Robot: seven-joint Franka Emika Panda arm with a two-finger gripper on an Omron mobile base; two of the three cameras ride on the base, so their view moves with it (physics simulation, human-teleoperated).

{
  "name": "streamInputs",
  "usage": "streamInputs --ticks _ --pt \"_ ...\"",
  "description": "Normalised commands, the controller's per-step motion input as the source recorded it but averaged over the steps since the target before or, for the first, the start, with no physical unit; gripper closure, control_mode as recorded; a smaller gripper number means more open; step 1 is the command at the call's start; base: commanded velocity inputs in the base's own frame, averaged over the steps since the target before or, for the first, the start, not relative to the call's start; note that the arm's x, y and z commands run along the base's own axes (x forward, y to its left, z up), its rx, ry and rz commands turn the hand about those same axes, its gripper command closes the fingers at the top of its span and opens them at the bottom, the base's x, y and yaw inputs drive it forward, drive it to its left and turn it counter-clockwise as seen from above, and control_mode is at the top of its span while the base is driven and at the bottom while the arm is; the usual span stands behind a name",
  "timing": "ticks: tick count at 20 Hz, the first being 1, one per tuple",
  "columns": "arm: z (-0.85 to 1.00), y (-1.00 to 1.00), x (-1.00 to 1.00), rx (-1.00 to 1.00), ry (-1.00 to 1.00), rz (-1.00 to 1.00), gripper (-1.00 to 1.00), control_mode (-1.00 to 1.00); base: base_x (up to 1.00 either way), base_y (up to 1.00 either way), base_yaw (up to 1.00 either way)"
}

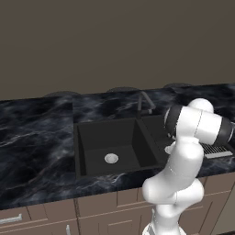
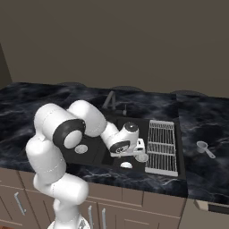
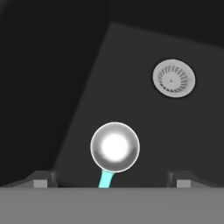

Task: Move any existing items from the left basin to the right basin for drying. Then move the measuring cup from the counter to the left basin of the sink for washing.

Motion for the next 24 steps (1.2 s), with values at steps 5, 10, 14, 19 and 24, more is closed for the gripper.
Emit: streamInputs --ticks 5,10,14,19,24 --pt "0.64 0.03 0.00 0.00 0.00 0.00 -1.00 -1.00 0.00 0.00 0.00" --pt "0.65 0.00 0.00 0.00 0.00 0.00 -1.00 -1.00 0.00 0.00 0.00" --pt "0.63 0.00 -0.04 0.00 0.00 0.00 -1.00 -1.00 0.00 0.00 0.00" --pt "0.54 0.00 -0.11 0.00 0.00 0.00 -1.00 -1.00 0.00 0.00 0.00" --pt "0.42 -0.09 -0.18 0.00 0.00 0.00 -1.00 -1.00 0.00 0.00 0.00"
